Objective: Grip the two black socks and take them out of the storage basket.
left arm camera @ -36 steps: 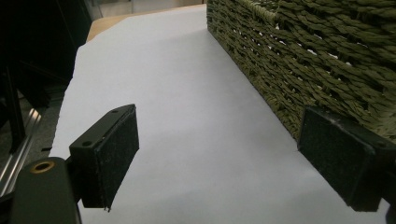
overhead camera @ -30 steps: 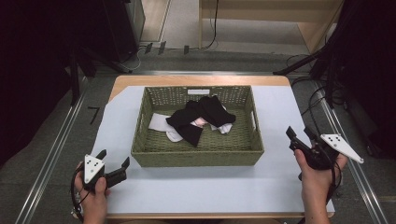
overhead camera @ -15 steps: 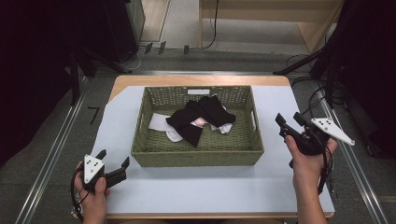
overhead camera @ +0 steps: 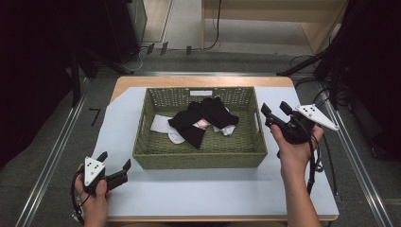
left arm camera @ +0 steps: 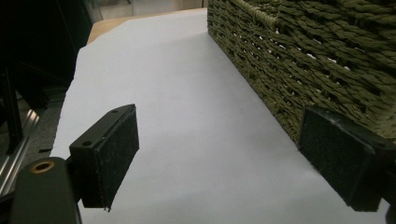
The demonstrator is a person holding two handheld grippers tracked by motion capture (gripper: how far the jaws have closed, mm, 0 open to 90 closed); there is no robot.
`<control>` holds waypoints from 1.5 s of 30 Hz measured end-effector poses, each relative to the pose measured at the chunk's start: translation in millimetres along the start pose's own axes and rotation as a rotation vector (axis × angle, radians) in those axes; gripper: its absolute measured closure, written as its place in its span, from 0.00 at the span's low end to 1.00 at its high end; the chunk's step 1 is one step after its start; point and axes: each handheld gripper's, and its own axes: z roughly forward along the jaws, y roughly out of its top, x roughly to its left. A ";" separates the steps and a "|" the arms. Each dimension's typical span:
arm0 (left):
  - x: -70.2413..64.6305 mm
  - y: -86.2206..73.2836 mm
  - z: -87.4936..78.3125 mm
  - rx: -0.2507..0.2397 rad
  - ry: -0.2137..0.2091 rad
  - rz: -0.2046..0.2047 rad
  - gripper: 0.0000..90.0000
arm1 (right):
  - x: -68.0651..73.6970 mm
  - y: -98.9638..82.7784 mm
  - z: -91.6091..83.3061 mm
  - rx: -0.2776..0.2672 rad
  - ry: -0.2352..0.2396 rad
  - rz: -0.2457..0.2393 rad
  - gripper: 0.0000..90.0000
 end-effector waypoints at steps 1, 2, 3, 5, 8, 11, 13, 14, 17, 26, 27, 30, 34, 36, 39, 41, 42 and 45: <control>0.0 0.0 0.0 0.000 0.000 0.000 0.15 | 2.4 0.2 2.7 0.001 0.004 -0.003 0.36; 0.0 0.0 0.0 0.000 0.000 0.000 0.15 | 2.4 0.2 2.7 0.001 0.004 -0.003 0.36; 0.2 0.0 0.0 0.000 0.000 -0.002 0.15 | 8.3 0.5 8.5 0.007 0.010 -0.004 0.36; 0.5 0.1 0.0 0.001 0.001 -0.002 0.15 | 12.5 0.5 13.2 0.014 0.015 -0.007 0.36; 0.4 0.1 0.1 0.001 -0.001 -0.003 0.15 | 19.4 0.8 20.6 0.021 0.023 -0.008 0.36; 0.4 0.0 0.1 0.001 -0.001 -0.005 0.15 | 27.4 1.6 27.5 0.030 0.031 -0.017 0.36; 0.5 0.1 0.1 0.003 0.000 -0.005 0.15 | 33.8 2.2 32.2 0.041 0.037 -0.036 0.36; 0.5 0.1 0.1 0.003 0.000 -0.005 0.15 | 37.0 2.6 34.4 0.045 0.040 -0.041 0.36; 0.6 0.1 0.1 0.003 0.000 -0.005 0.15 | 44.0 3.0 41.1 0.048 0.051 -0.042 0.36; 0.6 0.2 0.3 0.004 -0.001 -0.006 0.15 | 57.5 -4.5 65.4 0.076 0.056 -0.031 0.36; 0.6 0.2 0.3 0.004 -0.001 -0.007 0.15 | 58.4 -5.9 68.5 0.075 0.060 -0.031 0.38; 0.7 0.2 0.4 0.005 -0.002 -0.006 0.15 | 60.8 -12.5 78.4 0.063 0.052 -0.054 0.40; 0.6 0.3 0.5 0.007 -0.003 -0.007 0.15 | 62.7 -22.6 91.0 0.056 0.032 -0.054 0.42; 0.6 0.3 0.5 0.007 -0.003 -0.006 0.15 | 63.3 -24.9 94.1 0.059 0.032 -0.046 0.42; 0.7 0.3 0.6 0.007 -0.003 -0.007 0.15 | 64.4 -35.7 107.1 0.131 0.021 -0.052 0.43; 0.6 0.4 0.7 0.008 -0.003 -0.006 0.15 | 63.7 -39.3 111.5 0.158 0.013 -0.068 0.44; 0.5 0.3 0.9 0.006 -0.003 -0.006 0.15 | 62.5 -40.9 113.8 0.167 0.017 -0.056 0.45; 0.4 0.4 1.0 0.008 -0.003 -0.006 0.15 | 60.2 -44.6 118.9 0.191 0.021 -0.043 0.46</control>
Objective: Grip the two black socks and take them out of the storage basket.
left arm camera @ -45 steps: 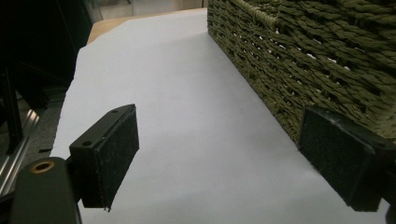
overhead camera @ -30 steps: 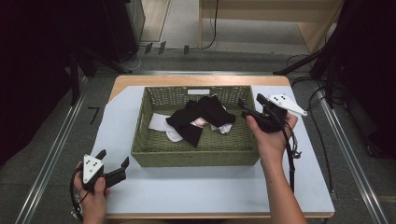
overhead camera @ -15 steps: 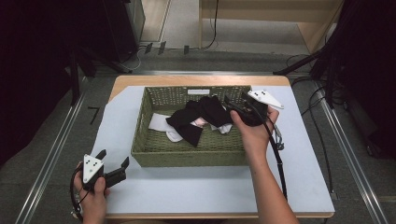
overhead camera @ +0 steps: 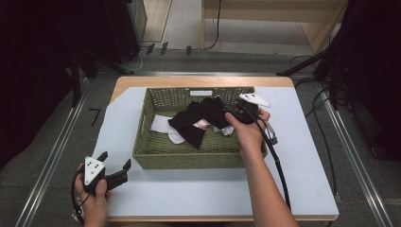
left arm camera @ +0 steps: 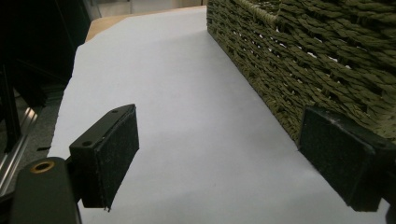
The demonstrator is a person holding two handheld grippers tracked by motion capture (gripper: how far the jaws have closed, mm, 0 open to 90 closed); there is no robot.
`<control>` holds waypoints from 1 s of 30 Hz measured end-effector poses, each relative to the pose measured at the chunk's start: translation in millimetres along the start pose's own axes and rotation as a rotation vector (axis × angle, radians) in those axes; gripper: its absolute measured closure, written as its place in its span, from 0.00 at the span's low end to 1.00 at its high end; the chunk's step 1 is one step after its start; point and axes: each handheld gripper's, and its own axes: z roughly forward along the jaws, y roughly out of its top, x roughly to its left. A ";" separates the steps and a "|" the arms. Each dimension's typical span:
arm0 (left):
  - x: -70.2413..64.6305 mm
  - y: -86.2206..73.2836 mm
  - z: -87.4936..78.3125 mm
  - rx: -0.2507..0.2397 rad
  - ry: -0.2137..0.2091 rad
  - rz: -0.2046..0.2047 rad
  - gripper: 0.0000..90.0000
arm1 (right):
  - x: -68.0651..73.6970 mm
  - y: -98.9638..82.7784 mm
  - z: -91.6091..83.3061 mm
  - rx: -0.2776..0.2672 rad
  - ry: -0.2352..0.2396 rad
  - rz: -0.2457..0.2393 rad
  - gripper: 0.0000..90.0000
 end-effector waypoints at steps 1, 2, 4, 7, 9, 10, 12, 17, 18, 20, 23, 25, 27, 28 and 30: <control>-0.1 0.0 0.0 0.000 -0.001 0.001 0.15 | -0.5 -2.0 3.2 0.018 -0.003 -0.006 0.46; -0.1 0.0 0.1 0.000 0.000 0.000 0.15 | -0.7 -5.3 7.6 0.049 -0.004 -0.025 0.46; 0.0 0.0 0.1 0.000 0.000 0.000 0.15 | -0.7 -8.2 12.1 0.080 -0.003 -0.038 0.46; -0.1 0.1 0.0 0.001 -0.001 0.002 0.15 | 0.2 -10.7 17.9 0.117 0.014 -0.029 0.43; -0.1 0.0 0.0 0.000 0.000 0.003 0.15 | -0.3 -15.9 25.6 0.175 0.058 -0.016 0.41; -0.1 0.0 0.0 0.000 -0.002 0.002 0.15 | -0.4 -17.5 27.7 0.196 0.064 -0.013 0.41; -0.1 0.1 0.1 0.001 -0.001 0.000 0.15 | 0.2 -19.3 31.5 0.218 0.064 -0.035 0.41; 0.0 0.1 0.2 0.003 -0.002 -0.001 0.15 | 5.5 -26.1 41.5 0.251 0.128 -0.021 0.43; 0.1 0.1 0.2 0.004 -0.002 -0.001 0.15 | 5.5 -26.1 41.5 0.251 0.128 -0.021 0.43; 0.1 0.3 0.1 0.007 -0.001 -0.001 0.15 | 7.0 -28.9 46.1 0.297 0.113 -0.076 0.36; 0.3 0.2 0.4 0.007 -0.003 -0.002 0.15 | 7.8 -30.0 48.2 0.311 0.105 -0.097 0.33; 0.3 0.3 0.5 0.007 -0.003 -0.002 0.15 | 9.2 -31.5 50.2 0.326 0.118 -0.120 0.31; 0.2 0.4 0.5 0.008 -0.003 -0.002 0.15 | 9.5 -32.3 50.9 0.337 0.127 -0.128 0.31; 0.1 0.3 0.5 0.008 -0.002 -0.002 0.15 | 8.7 -32.9 51.4 0.349 0.130 -0.129 0.28; 0.1 0.3 0.5 0.008 -0.002 -0.002 0.15 | 10.2 -34.4 52.3 0.369 0.127 -0.143 0.24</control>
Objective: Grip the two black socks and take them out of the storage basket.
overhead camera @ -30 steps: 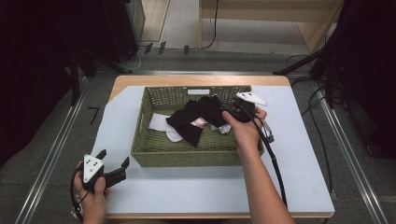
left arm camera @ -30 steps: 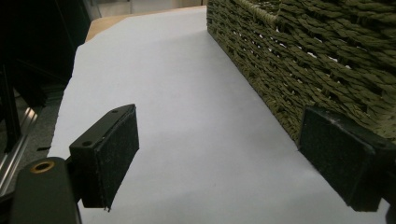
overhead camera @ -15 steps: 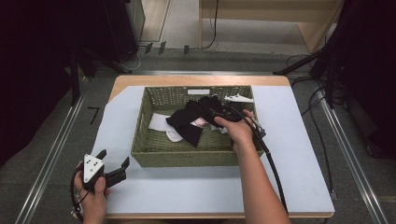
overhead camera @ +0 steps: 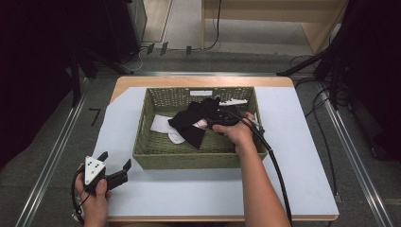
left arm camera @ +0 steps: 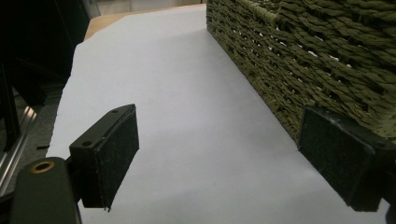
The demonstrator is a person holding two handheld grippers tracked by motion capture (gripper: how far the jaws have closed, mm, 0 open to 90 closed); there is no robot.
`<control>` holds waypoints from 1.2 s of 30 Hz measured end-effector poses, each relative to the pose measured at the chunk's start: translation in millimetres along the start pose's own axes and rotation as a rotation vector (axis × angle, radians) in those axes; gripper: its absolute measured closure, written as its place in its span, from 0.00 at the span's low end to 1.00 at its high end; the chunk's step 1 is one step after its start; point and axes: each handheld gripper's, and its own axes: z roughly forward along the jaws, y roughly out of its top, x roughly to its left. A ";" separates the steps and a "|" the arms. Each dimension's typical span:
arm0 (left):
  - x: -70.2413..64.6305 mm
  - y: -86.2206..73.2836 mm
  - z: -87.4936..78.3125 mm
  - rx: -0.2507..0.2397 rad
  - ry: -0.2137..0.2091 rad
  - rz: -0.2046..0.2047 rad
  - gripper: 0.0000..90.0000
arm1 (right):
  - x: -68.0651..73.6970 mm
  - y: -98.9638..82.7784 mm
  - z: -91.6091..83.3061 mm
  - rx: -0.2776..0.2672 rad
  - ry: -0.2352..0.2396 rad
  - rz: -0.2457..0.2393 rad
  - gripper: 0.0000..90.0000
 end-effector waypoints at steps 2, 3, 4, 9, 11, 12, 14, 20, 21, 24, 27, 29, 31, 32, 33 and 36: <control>0.0 0.0 0.1 0.000 0.000 0.000 0.15 | 1.0 -1.1 1.1 0.018 -0.014 -0.022 0.25; 0.0 0.0 -0.1 0.001 0.001 0.002 0.15 | 1.0 -1.4 1.5 0.030 -0.029 -0.030 0.26; 0.0 0.0 -0.2 0.001 0.000 0.002 0.15 | 1.1 -1.7 1.5 0.040 -0.047 -0.044 0.28; 0.1 -0.1 0.0 -0.001 -0.002 -0.001 0.15 | -0.9 -0.3 -1.5 0.049 -0.079 -0.047 0.50; 0.3 0.0 -0.1 0.000 -0.002 -0.001 0.15 | -1.0 3.7 -7.9 0.052 -0.095 -0.066 0.73; 0.4 0.0 0.0 0.000 -0.003 -0.001 0.15 | -0.3 4.6 -8.9 0.050 -0.092 -0.064 0.77; 0.5 0.0 0.0 0.000 -0.003 -0.003 0.15 | -0.1 6.3 -10.6 0.040 -0.080 -0.049 0.81; 0.6 0.1 0.1 0.000 -0.004 -0.004 0.15 | -2.1 11.8 -20.6 -0.067 -0.068 -0.013 0.90; 0.6 0.1 0.1 0.000 -0.004 -0.004 0.15 | -2.2 12.6 -22.5 -0.083 -0.062 -0.007 0.93; 0.7 0.0 0.1 0.001 -0.004 -0.005 0.15 | -1.9 13.0 -25.8 -0.110 -0.064 -0.027 0.94; 0.8 0.0 0.2 0.000 -0.005 -0.005 0.15 | -1.5 15.1 -28.8 -0.148 -0.069 -0.025 0.95; 0.9 0.1 0.3 0.001 -0.006 -0.006 0.15 | -0.5 18.6 -35.5 -0.224 -0.085 -0.033 0.95; 0.8 0.1 0.3 0.001 -0.005 -0.006 0.15 | 0.0 20.0 -39.9 -0.273 -0.099 -0.034 0.95; 0.8 0.1 0.3 0.001 -0.005 -0.006 0.15 | -0.1 20.4 -42.1 -0.298 -0.106 -0.033 0.95; 0.9 0.2 0.3 0.001 -0.005 -0.005 0.15 | -0.1 20.7 -44.2 -0.319 -0.108 -0.028 0.95; 1.1 0.1 0.3 0.001 -0.006 -0.006 0.15 | -0.5 21.2 -48.4 -0.367 -0.103 -0.018 0.95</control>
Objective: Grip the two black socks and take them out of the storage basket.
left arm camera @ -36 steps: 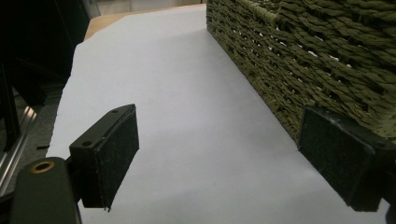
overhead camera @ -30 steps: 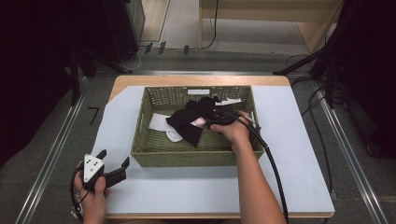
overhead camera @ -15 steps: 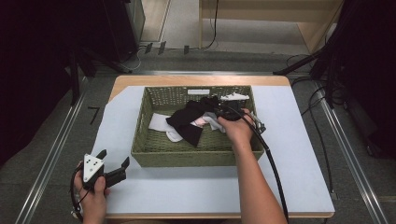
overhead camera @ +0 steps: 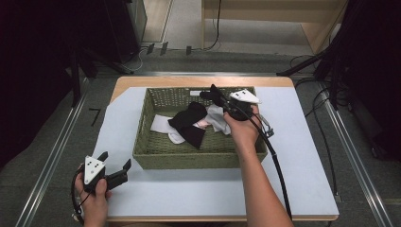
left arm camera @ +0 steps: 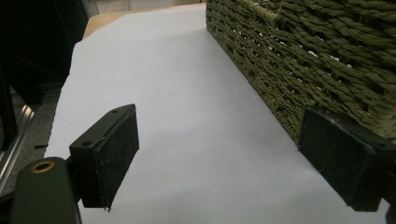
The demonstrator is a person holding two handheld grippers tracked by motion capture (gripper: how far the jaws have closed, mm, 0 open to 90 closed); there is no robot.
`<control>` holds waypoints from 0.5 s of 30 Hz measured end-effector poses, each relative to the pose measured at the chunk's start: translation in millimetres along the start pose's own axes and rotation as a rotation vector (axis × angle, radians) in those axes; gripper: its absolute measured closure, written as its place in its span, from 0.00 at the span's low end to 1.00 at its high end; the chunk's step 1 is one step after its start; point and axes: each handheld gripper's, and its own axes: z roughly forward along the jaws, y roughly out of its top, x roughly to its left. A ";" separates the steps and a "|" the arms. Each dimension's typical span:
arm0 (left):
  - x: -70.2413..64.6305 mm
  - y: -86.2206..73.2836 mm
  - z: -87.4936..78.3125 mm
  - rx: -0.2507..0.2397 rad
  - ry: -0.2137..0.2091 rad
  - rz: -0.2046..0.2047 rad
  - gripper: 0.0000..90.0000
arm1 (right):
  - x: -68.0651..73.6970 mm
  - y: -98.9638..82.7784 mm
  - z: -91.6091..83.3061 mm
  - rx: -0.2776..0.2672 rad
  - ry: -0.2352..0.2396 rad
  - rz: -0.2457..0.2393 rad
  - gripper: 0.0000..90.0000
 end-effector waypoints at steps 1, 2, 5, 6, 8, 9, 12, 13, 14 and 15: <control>0.1 -0.1 0.0 -0.001 -0.001 -0.002 0.15 | 0.0 1.0 -1.7 -0.021 -0.002 0.001 0.95; 0.2 -0.1 0.1 -0.002 0.000 -0.003 0.15 | 0.4 3.2 -5.3 -0.065 -0.005 -0.001 0.95; 0.2 -0.1 0.0 -0.002 0.000 -0.004 0.15 | 0.4 6.5 -10.6 -0.116 -0.024 -0.026 0.95; 0.3 -0.1 0.0 -0.002 -0.002 -0.004 0.15 | -0.2 7.1 -12.4 -0.128 -0.027 -0.027 0.95; 0.6 -0.1 -0.1 -0.001 -0.001 -0.005 0.15 | -1.9 8.1 -15.5 -0.150 -0.033 -0.023 0.95; 0.6 -0.1 -0.1 -0.001 -0.001 -0.005 0.15 | -2.9 8.8 -17.2 -0.159 -0.031 -0.019 0.95; 0.8 -0.1 -0.2 -0.001 -0.001 -0.007 0.15 | -5.5 12.0 -22.9 -0.226 0.003 -0.020 0.95; 0.9 -0.1 -0.2 -0.001 -0.001 -0.008 0.15 | -5.8 13.6 -25.4 -0.249 0.016 -0.030 0.95; 1.0 0.0 -0.3 0.000 -0.002 -0.007 0.15 | -6.3 15.1 -27.5 -0.267 0.019 -0.040 0.95; 1.0 0.0 -0.2 0.000 -0.002 -0.008 0.15 | -6.4 16.4 -29.7 -0.279 0.020 -0.039 0.95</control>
